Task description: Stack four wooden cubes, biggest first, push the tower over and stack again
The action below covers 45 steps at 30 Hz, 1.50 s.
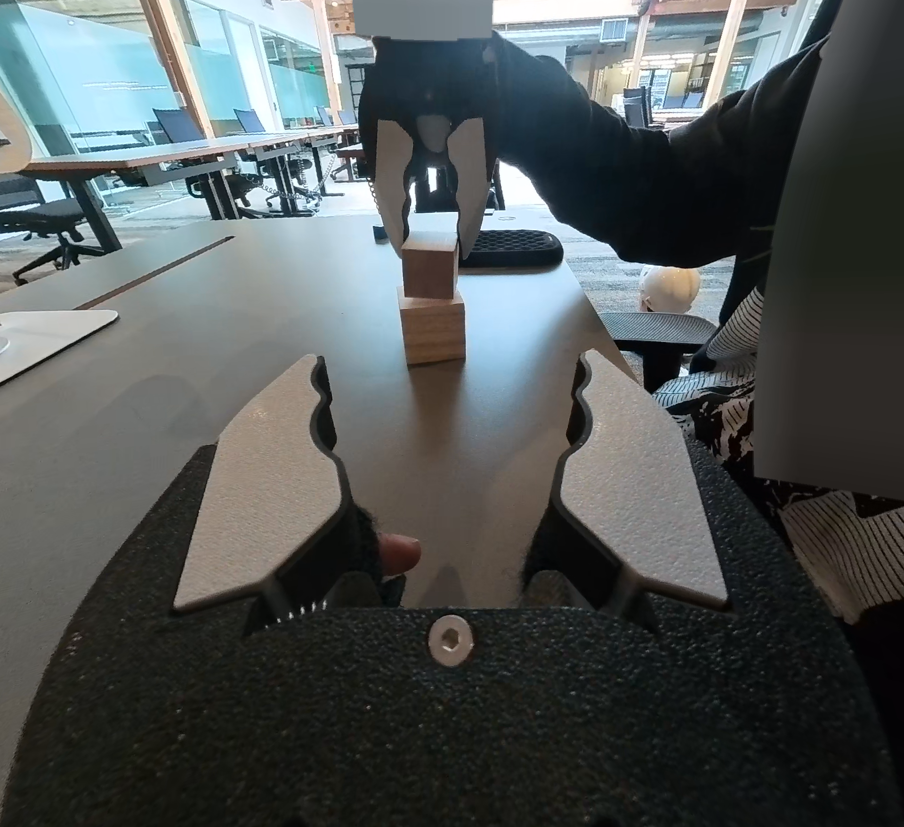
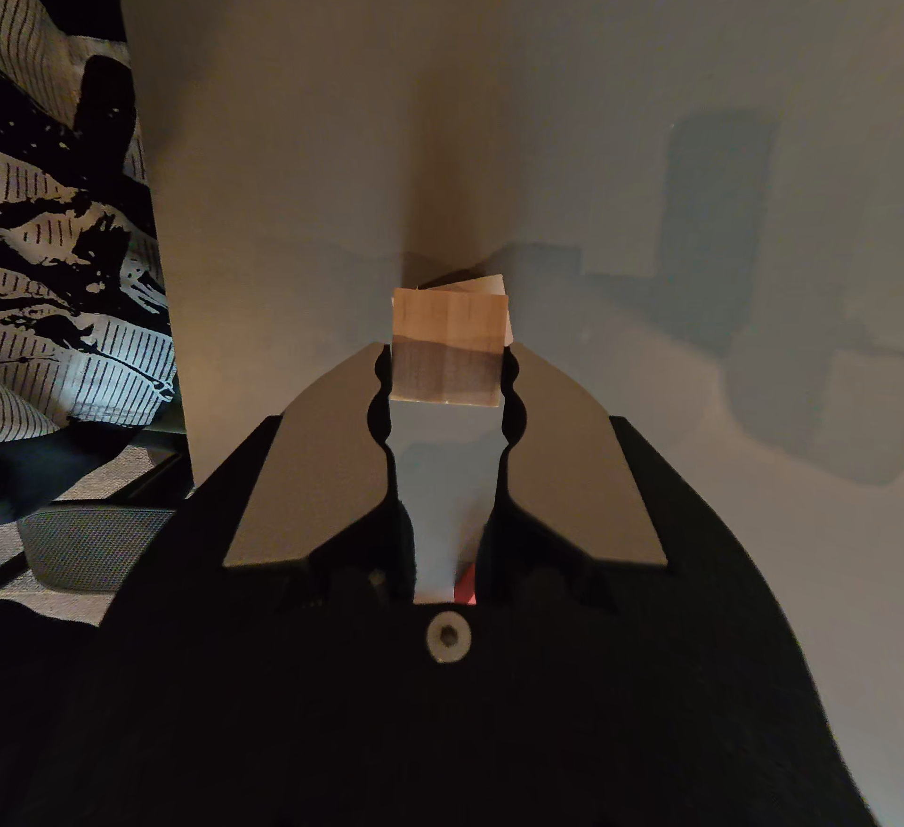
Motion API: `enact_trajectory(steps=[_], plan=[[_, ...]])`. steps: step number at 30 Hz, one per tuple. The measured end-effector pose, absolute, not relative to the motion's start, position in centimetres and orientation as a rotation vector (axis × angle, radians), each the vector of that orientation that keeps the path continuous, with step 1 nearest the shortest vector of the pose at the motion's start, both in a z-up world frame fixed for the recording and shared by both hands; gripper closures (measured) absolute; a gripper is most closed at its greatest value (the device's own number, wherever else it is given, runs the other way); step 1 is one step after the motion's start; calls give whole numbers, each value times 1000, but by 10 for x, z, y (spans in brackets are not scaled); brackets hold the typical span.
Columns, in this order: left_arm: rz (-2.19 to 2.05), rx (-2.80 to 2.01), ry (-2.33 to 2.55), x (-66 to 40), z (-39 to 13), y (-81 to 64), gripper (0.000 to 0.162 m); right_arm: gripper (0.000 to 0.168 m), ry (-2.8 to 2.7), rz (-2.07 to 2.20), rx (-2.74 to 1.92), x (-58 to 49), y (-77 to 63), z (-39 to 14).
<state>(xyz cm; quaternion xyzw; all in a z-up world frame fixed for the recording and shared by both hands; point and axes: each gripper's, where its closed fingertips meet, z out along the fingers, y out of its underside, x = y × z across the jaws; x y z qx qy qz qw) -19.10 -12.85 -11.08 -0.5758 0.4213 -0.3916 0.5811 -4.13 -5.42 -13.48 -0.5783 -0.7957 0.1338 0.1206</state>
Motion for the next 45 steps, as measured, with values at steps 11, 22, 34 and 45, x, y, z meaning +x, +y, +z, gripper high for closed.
enact_trajectory(steps=[11, 22, 34, 45], plan=[[-924, -1344, 982, -191, -110, -129, 68, 125, -2328, 430, -1699, -40, -52, -140], [-925, -1342, 983, -191, -110, -129, 68, 109, -2142, 343, -1784, -3, -27, -120], [-920, -1341, 988, -191, -111, -129, 69, 116, -1865, 190, -2155, 114, 18, -182], [-924, -1340, 986, -191, -110, -130, 69, 141, -1859, 128, -2165, 119, 28, -197]])
